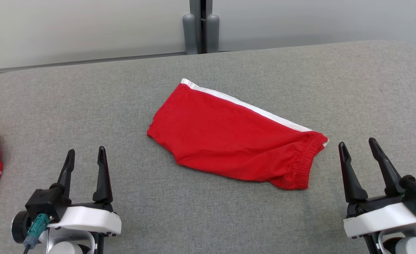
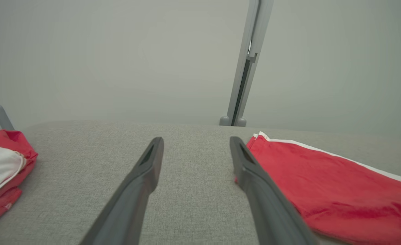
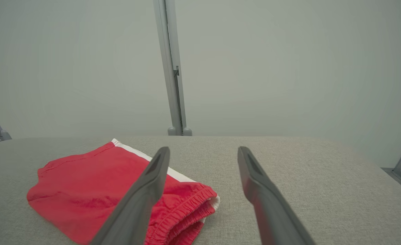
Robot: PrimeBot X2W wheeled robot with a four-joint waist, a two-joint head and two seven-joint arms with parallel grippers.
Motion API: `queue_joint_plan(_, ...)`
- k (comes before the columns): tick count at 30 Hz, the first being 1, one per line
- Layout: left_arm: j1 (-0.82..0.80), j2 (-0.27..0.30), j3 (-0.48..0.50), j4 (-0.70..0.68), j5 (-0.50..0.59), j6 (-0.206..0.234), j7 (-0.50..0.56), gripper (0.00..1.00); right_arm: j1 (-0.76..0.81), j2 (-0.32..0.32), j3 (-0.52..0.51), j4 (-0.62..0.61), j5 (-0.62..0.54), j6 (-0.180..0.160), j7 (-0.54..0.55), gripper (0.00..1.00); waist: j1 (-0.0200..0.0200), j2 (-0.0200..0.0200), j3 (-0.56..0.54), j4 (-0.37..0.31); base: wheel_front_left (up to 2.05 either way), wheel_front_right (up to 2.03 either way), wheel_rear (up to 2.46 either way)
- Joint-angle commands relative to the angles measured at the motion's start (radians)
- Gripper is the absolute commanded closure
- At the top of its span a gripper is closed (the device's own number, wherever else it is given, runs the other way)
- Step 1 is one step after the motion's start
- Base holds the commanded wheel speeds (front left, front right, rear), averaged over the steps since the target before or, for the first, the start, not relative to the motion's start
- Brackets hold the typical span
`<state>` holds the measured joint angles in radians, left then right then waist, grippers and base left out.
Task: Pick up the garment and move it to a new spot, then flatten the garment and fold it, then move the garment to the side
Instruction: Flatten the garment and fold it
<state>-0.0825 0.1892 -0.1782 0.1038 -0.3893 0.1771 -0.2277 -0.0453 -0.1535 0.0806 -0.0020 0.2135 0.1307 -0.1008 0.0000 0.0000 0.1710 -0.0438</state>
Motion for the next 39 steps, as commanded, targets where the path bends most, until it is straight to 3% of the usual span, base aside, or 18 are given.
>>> queue_joint_plan(1, 0.012, 0.01, 0.005, -0.012, -0.009, 0.008, 0.003, 0.0, 0.008, 0.0, 0.001, -0.009, 0.005, 0.0, 0.005, 0.0, 0.0, 0.0, -0.007, -0.001, 0.0, 0.0, 0.0)
queue_joint_plan(12, 0.055, 0.023, -0.005, -0.099, 0.008, 0.046, 0.06, 0.0, 0.015, 0.011, 0.006, -0.025, 0.009, 0.0, 0.011, 0.0, 0.0, 0.0, -0.015, -0.003, 0.0, 0.0, 0.0)
queue_joint_plan(22, 0.013, 0.029, -0.034, -0.104, 0.001, 0.029, 0.096, 0.0, 0.008, 0.014, 0.006, -0.022, 0.014, 0.0, 0.013, 0.0, 0.0, 0.0, -0.004, 0.001, 0.0, 0.0, 0.0)
queue_joint_plan(26, -0.04, 0.041, -0.057, -0.079, 0.008, -0.001, 0.123, 0.0, -0.006, 0.014, 0.007, -0.026, 0.018, 0.0, 0.016, 0.0, 0.0, 0.0, 0.015, -0.003, 0.0, 0.0, 0.0)
queue_joint_plan(29, -0.127, 0.041, -0.096, -0.022, -0.012, -0.067, 0.164, 0.0, -0.017, 0.014, 0.001, -0.031, 0.021, 0.0, 0.012, 0.0, 0.0, 0.0, 0.044, -0.006, 0.0, 0.0, 0.0)
queue_joint_plan(35, -0.34, 0.004, -0.168, 0.216, -0.048, -0.2, 0.225, 0.0, -0.047, 0.021, 0.005, -0.038, 0.034, 0.0, 0.002, 0.0, 0.0, 0.0, 0.113, -0.025, 0.0, 0.0, 0.0)
queue_joint_plan(39, -0.466, -0.024, -0.19, 0.419, -0.085, -0.263, 0.262, 0.0, -0.068, 0.021, 0.013, -0.033, 0.036, 0.0, -0.006, 0.0, 0.0, 0.0, 0.143, -0.041, 0.0, 0.0, 0.0)
